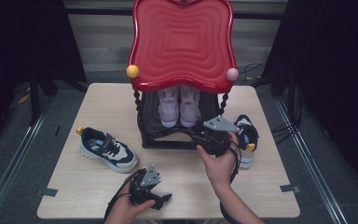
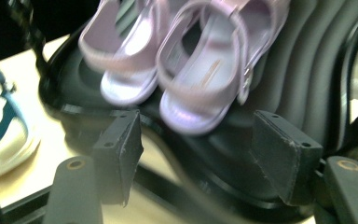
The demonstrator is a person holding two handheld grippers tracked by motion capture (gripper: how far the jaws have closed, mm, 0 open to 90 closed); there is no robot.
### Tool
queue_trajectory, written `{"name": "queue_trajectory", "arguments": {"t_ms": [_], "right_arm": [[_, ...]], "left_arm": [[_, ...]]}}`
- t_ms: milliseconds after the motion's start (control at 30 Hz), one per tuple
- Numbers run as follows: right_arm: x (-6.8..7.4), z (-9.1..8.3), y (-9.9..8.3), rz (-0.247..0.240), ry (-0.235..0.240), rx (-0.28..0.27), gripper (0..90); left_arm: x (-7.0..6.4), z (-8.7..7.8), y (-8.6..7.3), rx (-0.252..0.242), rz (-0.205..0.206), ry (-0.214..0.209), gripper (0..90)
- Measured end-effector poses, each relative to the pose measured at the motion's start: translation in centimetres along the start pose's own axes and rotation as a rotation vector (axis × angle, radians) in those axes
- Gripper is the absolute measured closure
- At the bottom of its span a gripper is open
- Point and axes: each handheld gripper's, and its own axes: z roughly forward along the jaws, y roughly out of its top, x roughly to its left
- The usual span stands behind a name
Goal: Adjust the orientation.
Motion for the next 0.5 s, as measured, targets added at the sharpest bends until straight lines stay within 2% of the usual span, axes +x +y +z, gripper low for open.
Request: {"name": "queue_trajectory", "arguments": {"t_ms": [67, 100, 167, 200, 233, 367, 500], "right_arm": [[0.0, -0.1, -0.2, 0.003, 0.009, 0.000, 31.9], [0.0, -0.2, -0.5, 0.001, 0.036, 0.011, 30.7], [0.0, -0.3, -0.6, 0.007, 0.047, 0.018, 30.1], [-0.1, -0.5, -0.9, 0.000, 0.070, 0.023, 29.0], [-0.1, -0.5, -0.9, 0.000, 0.070, 0.023, 29.0], [-0.3, -0.8, -1.4, -0.001, 0.125, 0.047, 25.8], [-0.5, -1.1, -2.1, 0.002, 0.153, 0.073, 23.5]], "left_arm": [[0.0, 0.0, 0.0, 0.000, 0.000, 0.000, 14.6], [0.0, 0.0, 0.0, 0.000, 0.000, 0.000, 14.5], [0.0, 0.0, 0.0, 0.000, 0.000, 0.000, 14.6], [0.0, 0.0, 0.0, 0.000, 0.000, 0.000, 14.6], [0.0, 0.0, 0.0, 0.000, 0.000, 0.000, 14.6], [0.0, 0.0, 0.0, 0.000, 0.000, 0.000, 14.5], [0.0, 0.0, 0.0, 0.000, 0.000, 0.000, 14.6]]}}
